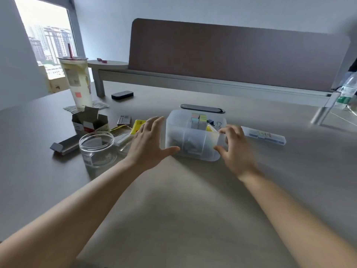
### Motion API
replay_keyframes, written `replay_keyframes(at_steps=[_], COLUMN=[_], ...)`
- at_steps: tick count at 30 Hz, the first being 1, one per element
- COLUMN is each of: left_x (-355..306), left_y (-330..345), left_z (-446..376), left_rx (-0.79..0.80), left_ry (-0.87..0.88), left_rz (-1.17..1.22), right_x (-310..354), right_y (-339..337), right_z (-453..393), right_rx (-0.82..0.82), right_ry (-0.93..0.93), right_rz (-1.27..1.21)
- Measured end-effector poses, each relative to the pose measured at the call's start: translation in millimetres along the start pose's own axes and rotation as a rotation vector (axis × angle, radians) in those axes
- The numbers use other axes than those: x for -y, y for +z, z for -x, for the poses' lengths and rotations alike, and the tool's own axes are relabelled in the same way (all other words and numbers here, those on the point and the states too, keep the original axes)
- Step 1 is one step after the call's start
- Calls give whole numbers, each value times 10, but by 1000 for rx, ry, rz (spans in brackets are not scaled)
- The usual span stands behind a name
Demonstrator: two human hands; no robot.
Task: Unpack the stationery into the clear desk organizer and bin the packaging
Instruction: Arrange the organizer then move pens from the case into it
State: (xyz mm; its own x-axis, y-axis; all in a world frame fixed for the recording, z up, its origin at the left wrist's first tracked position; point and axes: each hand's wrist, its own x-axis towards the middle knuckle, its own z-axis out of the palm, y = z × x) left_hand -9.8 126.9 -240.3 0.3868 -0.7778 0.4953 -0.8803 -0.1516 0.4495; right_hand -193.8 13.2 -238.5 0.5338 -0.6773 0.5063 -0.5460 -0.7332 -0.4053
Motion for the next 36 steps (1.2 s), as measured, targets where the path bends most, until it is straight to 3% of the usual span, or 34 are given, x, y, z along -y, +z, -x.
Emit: replay_keyframes(at_steps=[5, 10, 13, 23, 31, 36], left_x=[-11, -16, -61, -131, -214, -230], left_y=[115, 204, 249, 269, 242, 257], left_z=[-306, -484, -550, -562, -330, -286], left_rx=[65, 295, 281, 166, 82, 117], left_ry=[-181, -272, -260, -114, 39, -26], left_rz=[369, 705, 813, 622, 474, 547], right_x=[-150, -222, -270, -351, -238, -259], right_y=[-76, -90, -95, -71, -151, -115], right_z=[-132, -204, -223, -157, -12, 73], right_rx=[28, 25, 2, -49, 38, 20], right_ry=[-29, -54, -84, -92, 105, 130], right_rz=[-80, -97, -80, -78, -291, -310])
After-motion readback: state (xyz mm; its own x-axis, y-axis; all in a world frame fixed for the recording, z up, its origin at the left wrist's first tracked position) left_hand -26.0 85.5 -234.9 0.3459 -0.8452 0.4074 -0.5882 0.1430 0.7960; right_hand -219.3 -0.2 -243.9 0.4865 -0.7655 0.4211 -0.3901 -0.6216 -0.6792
